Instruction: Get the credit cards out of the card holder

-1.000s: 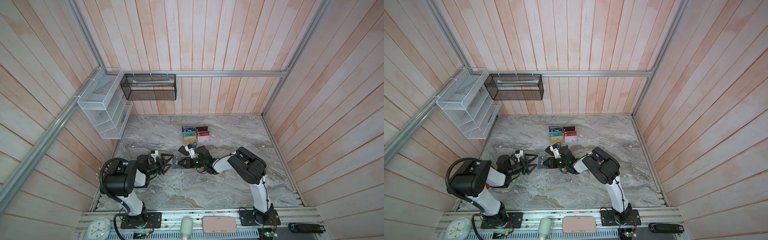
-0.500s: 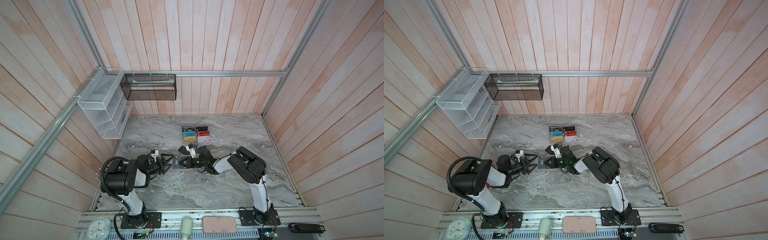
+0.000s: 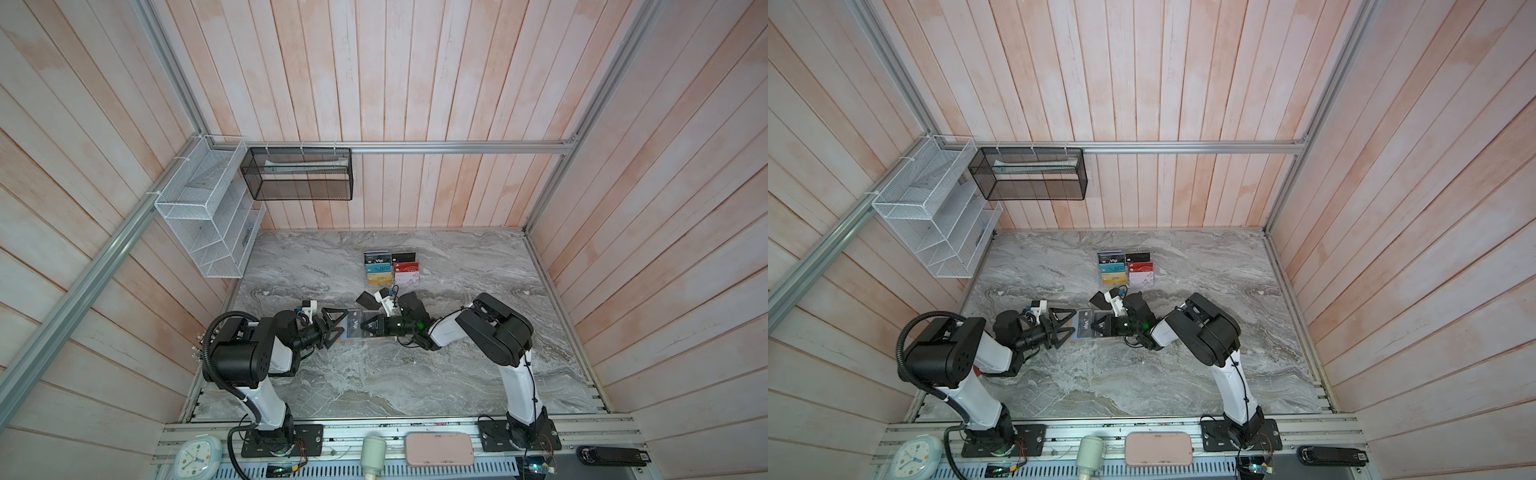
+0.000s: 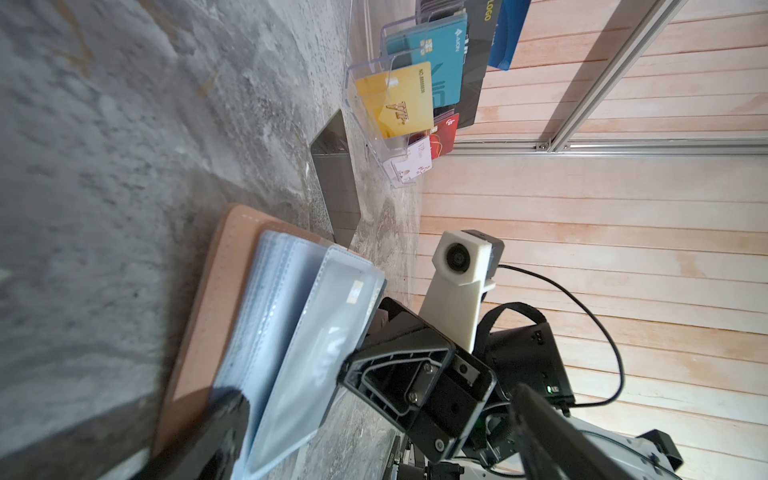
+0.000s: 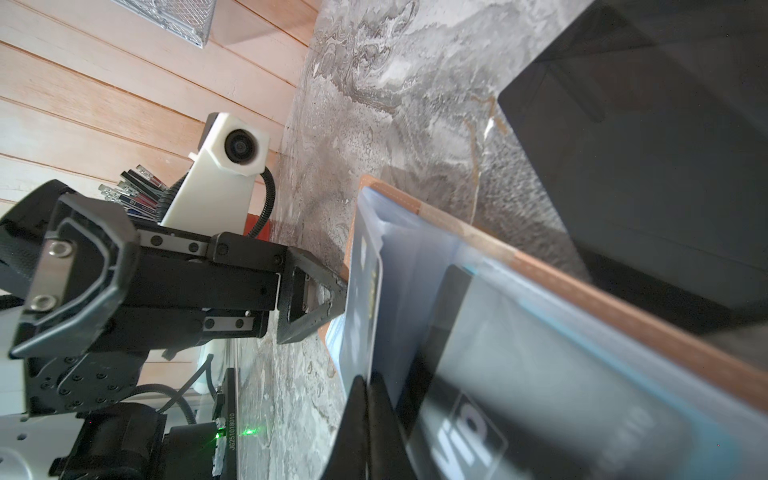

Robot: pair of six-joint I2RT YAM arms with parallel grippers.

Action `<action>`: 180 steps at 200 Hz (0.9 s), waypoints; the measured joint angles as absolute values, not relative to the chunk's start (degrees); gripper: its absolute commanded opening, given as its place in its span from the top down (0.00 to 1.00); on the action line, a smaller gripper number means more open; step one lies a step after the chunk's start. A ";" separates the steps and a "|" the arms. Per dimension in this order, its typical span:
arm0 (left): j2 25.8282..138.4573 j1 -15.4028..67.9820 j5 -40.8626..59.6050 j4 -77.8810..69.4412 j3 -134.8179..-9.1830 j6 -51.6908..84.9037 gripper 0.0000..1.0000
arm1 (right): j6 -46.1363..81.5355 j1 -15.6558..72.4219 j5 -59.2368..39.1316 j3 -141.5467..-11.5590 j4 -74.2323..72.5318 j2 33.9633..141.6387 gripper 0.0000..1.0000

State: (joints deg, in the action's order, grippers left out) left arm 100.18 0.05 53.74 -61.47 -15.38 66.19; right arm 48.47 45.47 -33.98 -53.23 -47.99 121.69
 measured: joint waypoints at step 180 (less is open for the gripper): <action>84.95 3.60 52.40 -47.53 -17.65 66.65 0.00 | 48.25 43.94 -36.64 -52.60 -47.13 120.75 0.99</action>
State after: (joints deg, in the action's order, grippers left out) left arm 84.95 3.60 52.40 -47.53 -17.65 66.65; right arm 48.25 43.94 -36.64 -52.60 -47.13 120.75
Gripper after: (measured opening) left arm 0.999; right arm 0.047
